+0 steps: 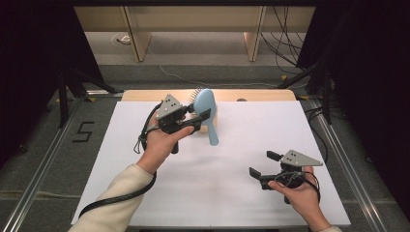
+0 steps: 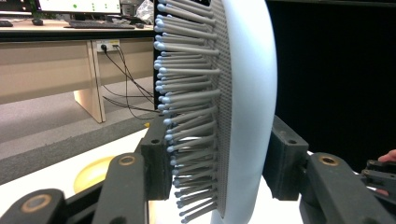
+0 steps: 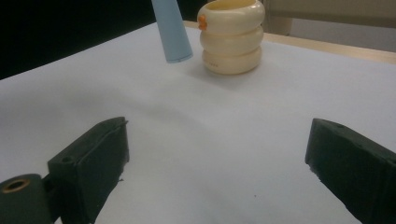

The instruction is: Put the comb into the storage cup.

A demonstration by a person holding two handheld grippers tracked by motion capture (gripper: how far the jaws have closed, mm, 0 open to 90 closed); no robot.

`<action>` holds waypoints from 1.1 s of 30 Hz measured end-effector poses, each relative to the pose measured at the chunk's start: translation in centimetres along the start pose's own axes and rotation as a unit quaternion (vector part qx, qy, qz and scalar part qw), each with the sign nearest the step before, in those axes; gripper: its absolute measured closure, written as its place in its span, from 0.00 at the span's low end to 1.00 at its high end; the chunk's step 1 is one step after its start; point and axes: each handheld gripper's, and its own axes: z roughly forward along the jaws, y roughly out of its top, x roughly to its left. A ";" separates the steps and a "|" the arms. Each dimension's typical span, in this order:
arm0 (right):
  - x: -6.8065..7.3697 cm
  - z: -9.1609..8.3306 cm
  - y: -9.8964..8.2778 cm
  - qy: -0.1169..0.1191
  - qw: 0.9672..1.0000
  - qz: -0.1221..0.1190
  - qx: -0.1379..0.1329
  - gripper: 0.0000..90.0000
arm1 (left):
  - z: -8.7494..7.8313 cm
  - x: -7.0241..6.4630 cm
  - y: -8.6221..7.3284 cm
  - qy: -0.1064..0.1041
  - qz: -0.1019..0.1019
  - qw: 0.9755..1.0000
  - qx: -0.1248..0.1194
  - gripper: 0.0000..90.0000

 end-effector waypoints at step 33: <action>-0.1 -0.6 -0.9 -0.003 1.000 0.007 -0.001 0.08 | 0.6 0.6 2.4 0.003 0.005 1.000 -0.012 0.57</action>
